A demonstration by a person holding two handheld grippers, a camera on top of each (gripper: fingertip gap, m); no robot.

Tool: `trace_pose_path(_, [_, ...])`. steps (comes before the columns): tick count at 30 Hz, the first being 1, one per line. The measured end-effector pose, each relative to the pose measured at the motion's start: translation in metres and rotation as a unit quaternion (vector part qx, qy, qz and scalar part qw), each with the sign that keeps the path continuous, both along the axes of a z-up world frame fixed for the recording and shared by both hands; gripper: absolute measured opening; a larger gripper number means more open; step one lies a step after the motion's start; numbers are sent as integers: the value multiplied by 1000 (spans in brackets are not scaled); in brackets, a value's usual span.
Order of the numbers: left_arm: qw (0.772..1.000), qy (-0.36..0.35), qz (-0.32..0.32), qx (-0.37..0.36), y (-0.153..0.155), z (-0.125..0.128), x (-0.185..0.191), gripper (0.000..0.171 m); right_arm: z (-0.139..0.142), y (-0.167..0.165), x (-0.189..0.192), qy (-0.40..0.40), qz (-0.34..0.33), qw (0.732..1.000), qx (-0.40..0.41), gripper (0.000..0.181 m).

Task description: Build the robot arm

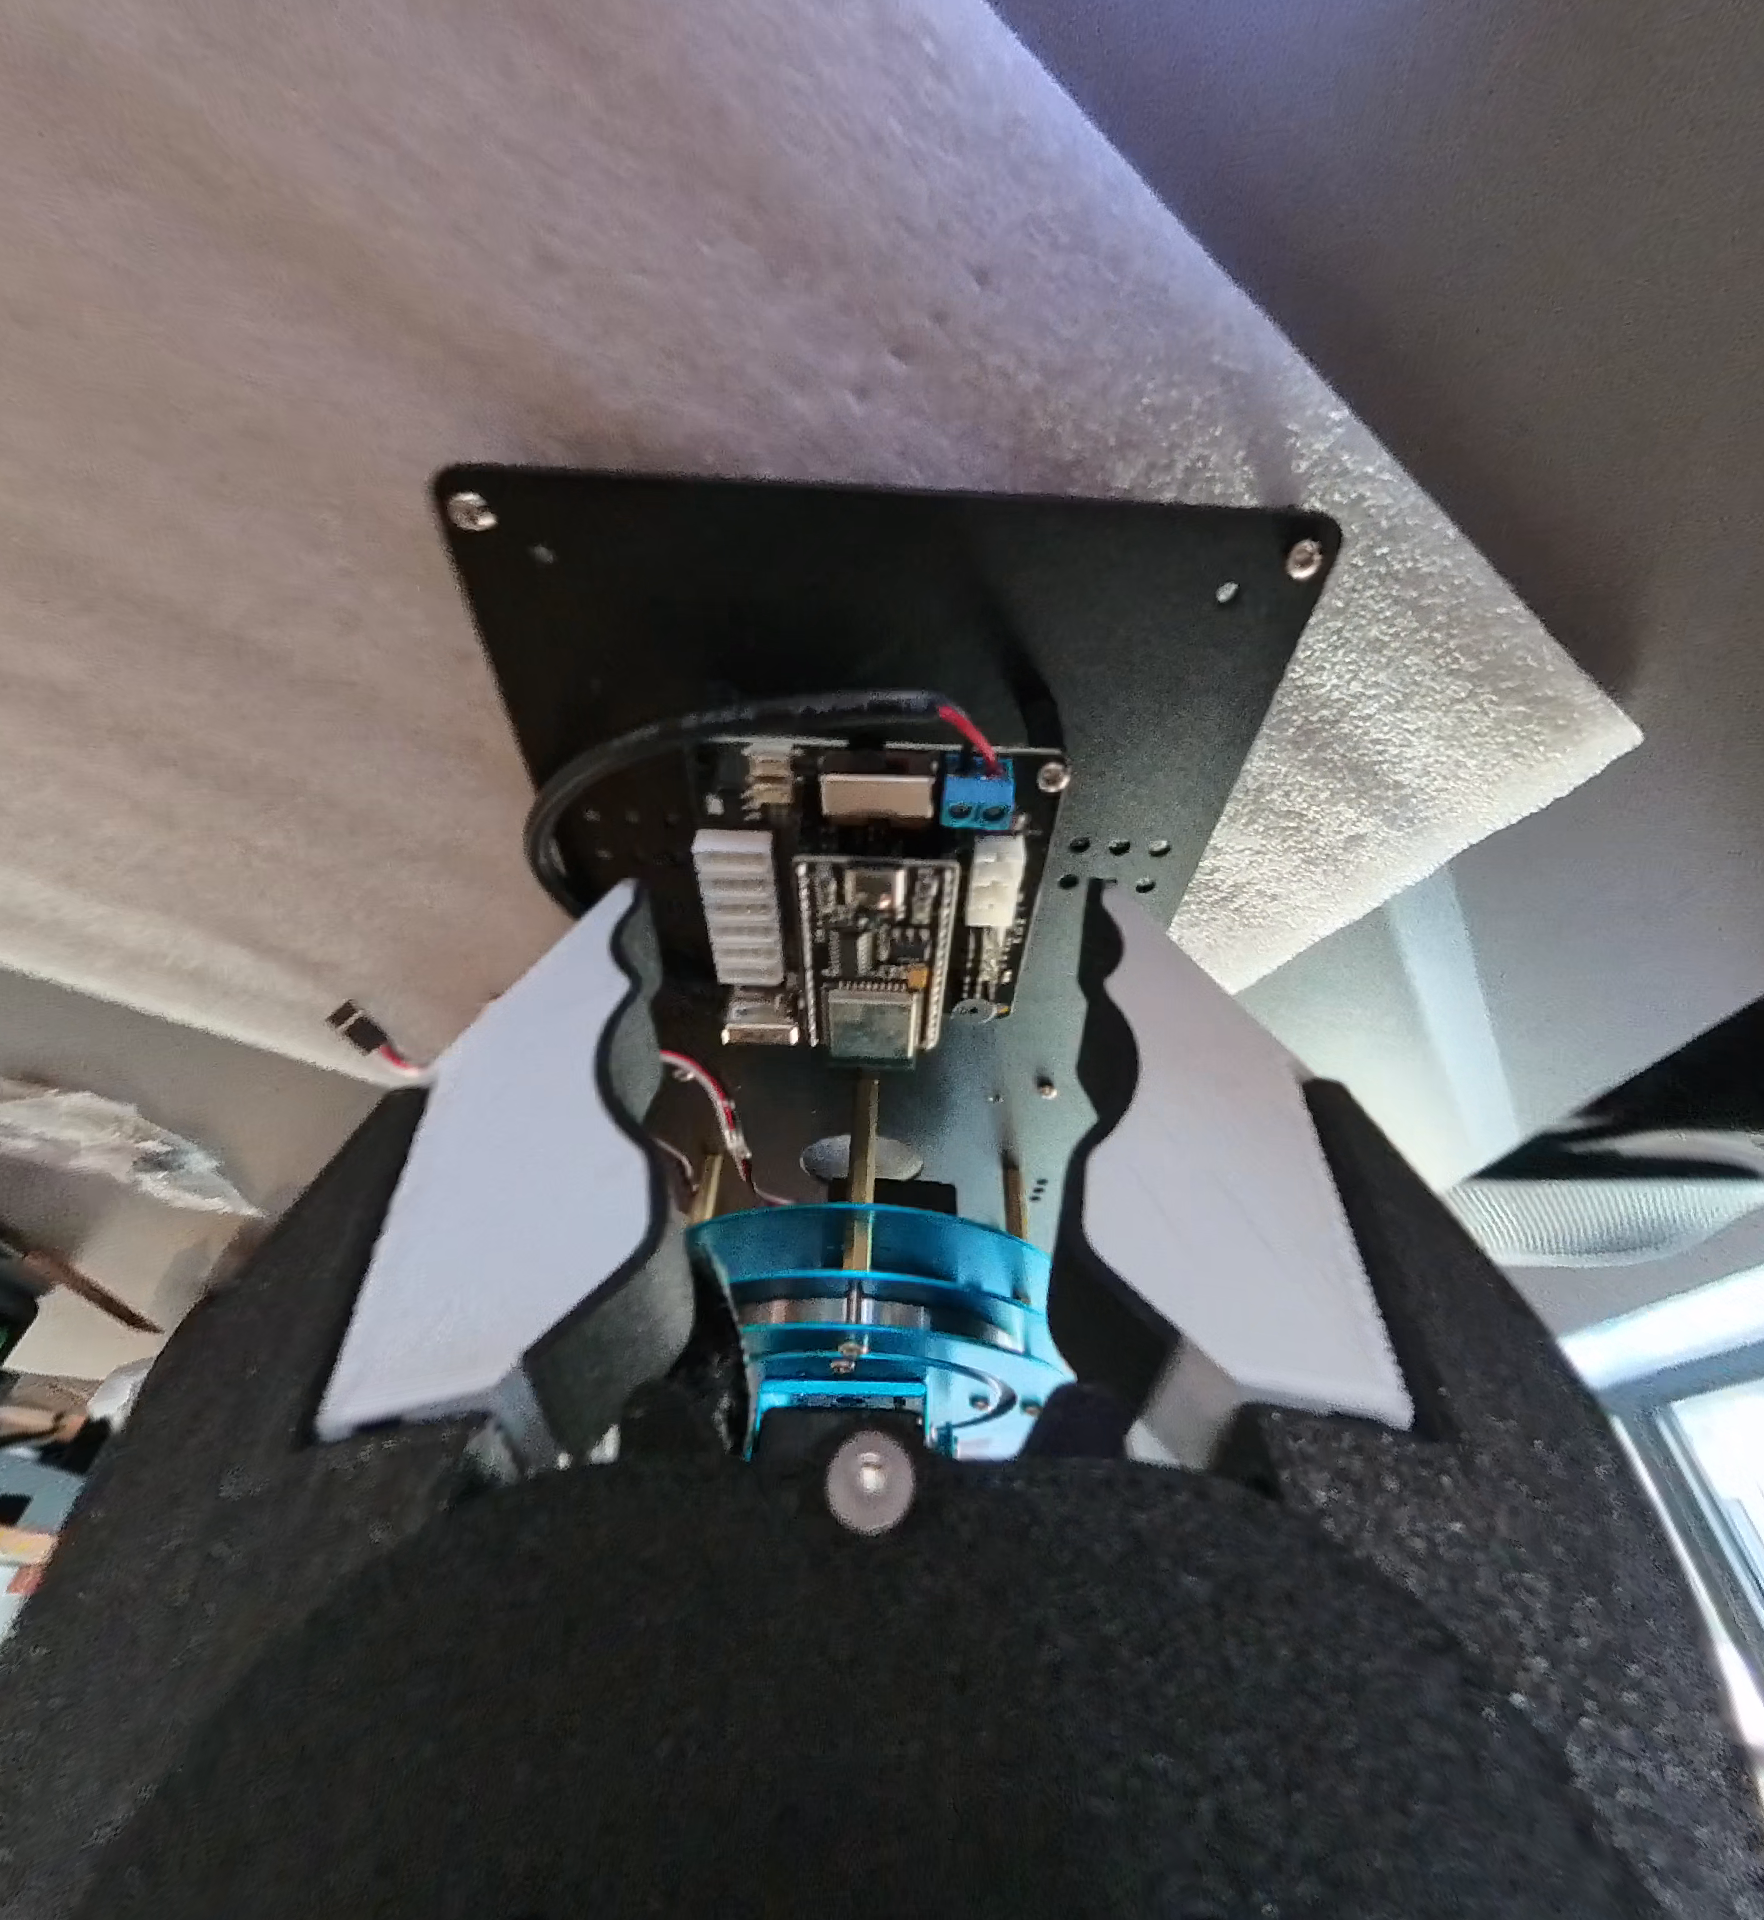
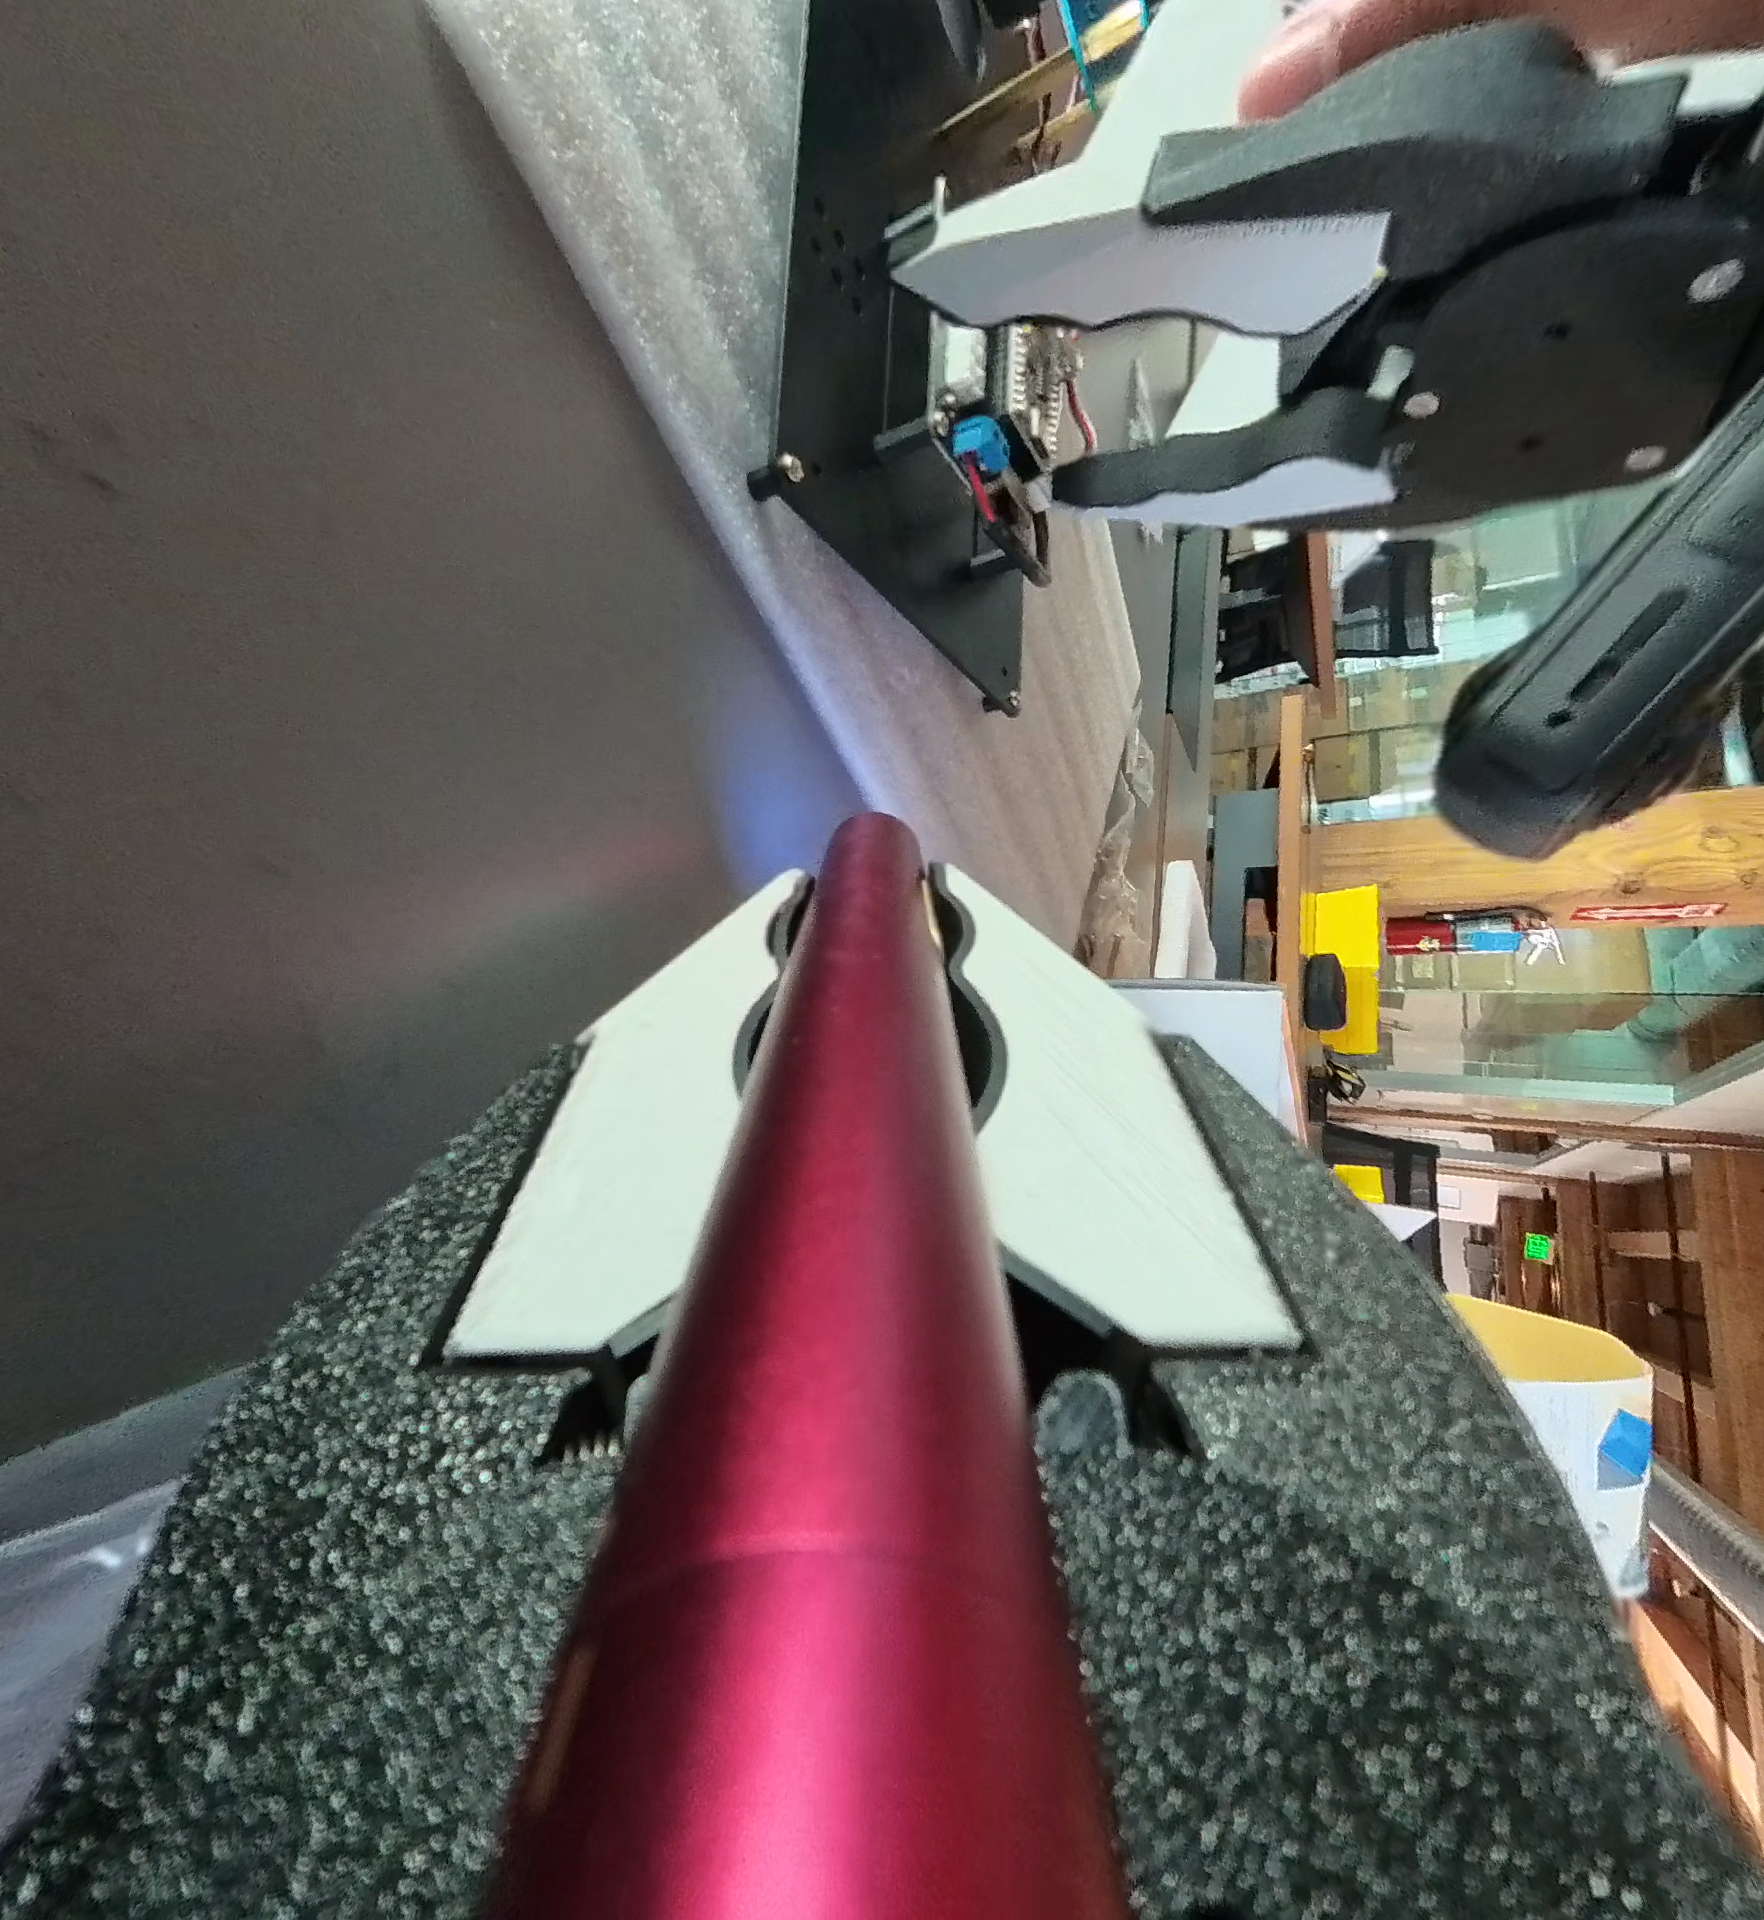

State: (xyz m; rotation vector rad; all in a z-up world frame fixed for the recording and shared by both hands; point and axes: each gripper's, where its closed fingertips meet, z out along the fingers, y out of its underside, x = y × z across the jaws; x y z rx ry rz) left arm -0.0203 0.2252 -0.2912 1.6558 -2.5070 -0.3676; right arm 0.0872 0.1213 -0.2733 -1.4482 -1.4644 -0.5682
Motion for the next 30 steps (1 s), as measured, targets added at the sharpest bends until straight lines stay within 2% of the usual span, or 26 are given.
trace_pose_path(2, [999,-52,3,17,-1,11,7,82,5,2,4,9,-8,1000,9,22])
trace_pose_path(4, [991,-132,10,35,-9,26,16,81,11,4,7,24,-13,999,19,21])
trace_pose_path(6, [967,-245,46,54,-19,45,25,76,20,6,10,51,-20,998,27,21])
trace_pose_path(9, [895,-418,156,16,-44,63,22,69,32,6,14,107,-28,994,18,21])
trace_pose_path(11, [849,-490,191,-45,-67,58,10,65,39,8,21,129,-41,991,21,21])
trace_pose_path(14, [788,-571,219,-71,-77,38,-8,54,45,12,30,122,-59,990,39,21])
trace_pose_path(17, [749,-606,252,-93,-79,23,-19,45,45,14,28,141,-61,988,34,21])
trace_pose_path(22, [738,-624,247,-77,-63,33,-30,39,41,24,23,236,-78,968,-38,19])
trace_pose_path(24, [750,-605,247,-102,-63,32,-33,40,45,27,20,288,-76,953,-63,19])
trace_pose_path(27, [738,-609,250,-150,-70,31,-36,35,44,30,15,345,-67,930,-108,19])
trace_pose_path(30, [741,-593,260,-178,-73,20,-39,36,39,32,13,375,-65,913,-148,19])
